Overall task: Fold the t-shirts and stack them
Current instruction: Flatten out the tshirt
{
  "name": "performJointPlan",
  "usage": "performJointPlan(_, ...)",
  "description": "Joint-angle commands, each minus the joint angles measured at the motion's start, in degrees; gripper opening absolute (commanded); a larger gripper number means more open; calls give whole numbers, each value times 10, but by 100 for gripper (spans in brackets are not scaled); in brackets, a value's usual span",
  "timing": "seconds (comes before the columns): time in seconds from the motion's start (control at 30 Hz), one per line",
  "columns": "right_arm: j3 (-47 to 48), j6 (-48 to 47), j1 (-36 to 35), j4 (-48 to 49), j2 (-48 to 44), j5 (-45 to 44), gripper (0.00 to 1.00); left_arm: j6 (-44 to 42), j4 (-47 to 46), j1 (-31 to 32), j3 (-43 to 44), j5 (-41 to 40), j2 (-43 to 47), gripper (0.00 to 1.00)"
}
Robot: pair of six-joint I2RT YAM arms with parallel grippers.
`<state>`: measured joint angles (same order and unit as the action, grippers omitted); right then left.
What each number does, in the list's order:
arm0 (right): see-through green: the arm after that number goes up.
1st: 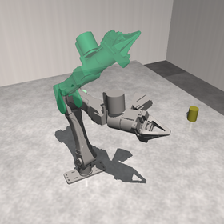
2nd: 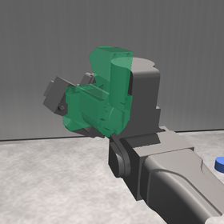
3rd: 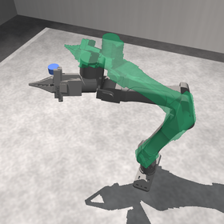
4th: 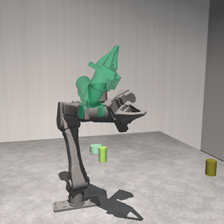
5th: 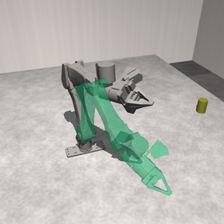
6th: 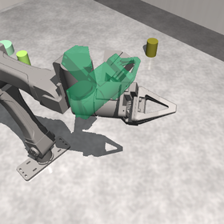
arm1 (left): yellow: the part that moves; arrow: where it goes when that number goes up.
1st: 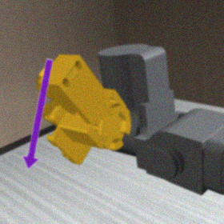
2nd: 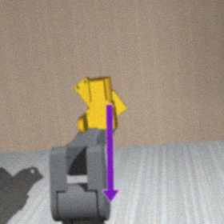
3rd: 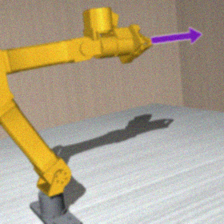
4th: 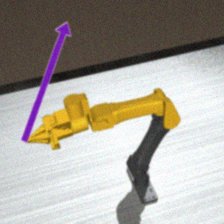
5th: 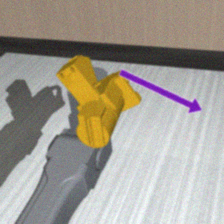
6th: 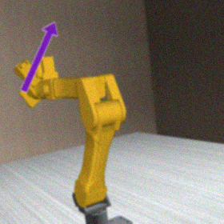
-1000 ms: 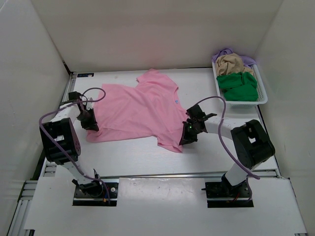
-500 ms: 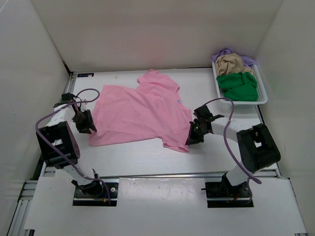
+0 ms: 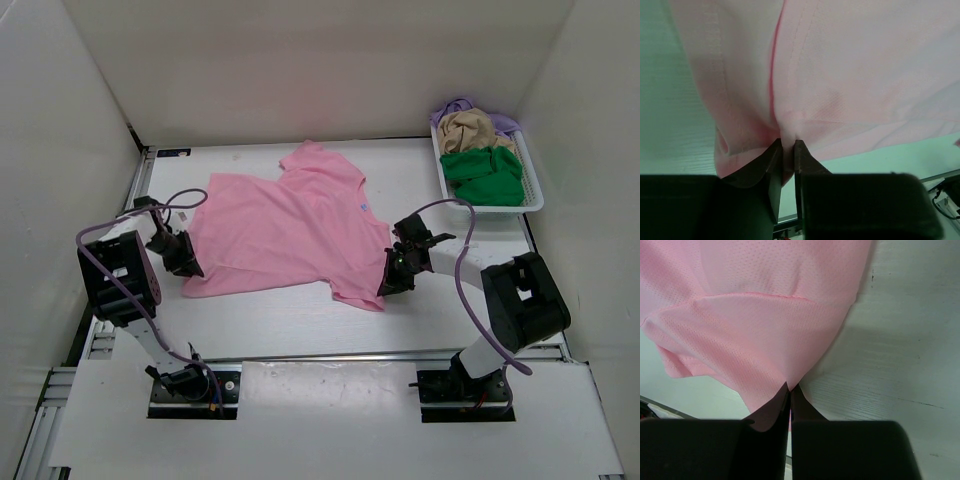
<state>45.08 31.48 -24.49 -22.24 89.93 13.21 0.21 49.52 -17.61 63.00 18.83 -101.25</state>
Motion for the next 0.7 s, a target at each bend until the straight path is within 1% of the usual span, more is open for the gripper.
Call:
performJointPlan(0.0,-10,-10,1,-18,-12,-18,0,-2,2,1,30,41,12,25)
performJointPlan(0.07,-10,-10,1,-18,-12,-18,0,-2,2,1,36,41,12,24)
performJointPlan(0.1,-10,-10,1,-18,-12,-18,0,-2,2,1,36,41,12,26)
performJointPlan(0.13,-10,-10,1,-18,-12,-18,0,-2,-4,1,36,41,12,29)
performJointPlan(0.17,-10,-10,1,-18,-12,-18,0,-2,-4,1,41,41,18,35)
performJointPlan(0.23,-10,-10,1,-18,-12,-18,0,-2,-9,1,41,41,18,39)
performJointPlan(0.27,-10,-10,1,-18,-12,-18,0,-2,-9,7,41,41,18,41)
performJointPlan(0.37,-10,-10,1,-18,-12,-18,0,-2,-9,13,47,41,7,41)
performJointPlan(0.43,-10,-10,1,-18,-12,-18,0,-2,-9,13,47,41,-10,38)
performJointPlan(0.53,-10,-15,1,-24,-12,-18,0,-2,-9,19,52,27,-32,36)
performJointPlan(0.6,-10,-15,1,-24,-12,-18,0,-2,-9,19,52,20,-38,33)
performJointPlan(0.63,-10,-15,1,-24,-12,-18,0,-2,-9,19,52,20,-46,30)
performJointPlan(0.67,-10,-15,1,-24,-12,-18,0,-2,-9,19,52,20,-54,20)
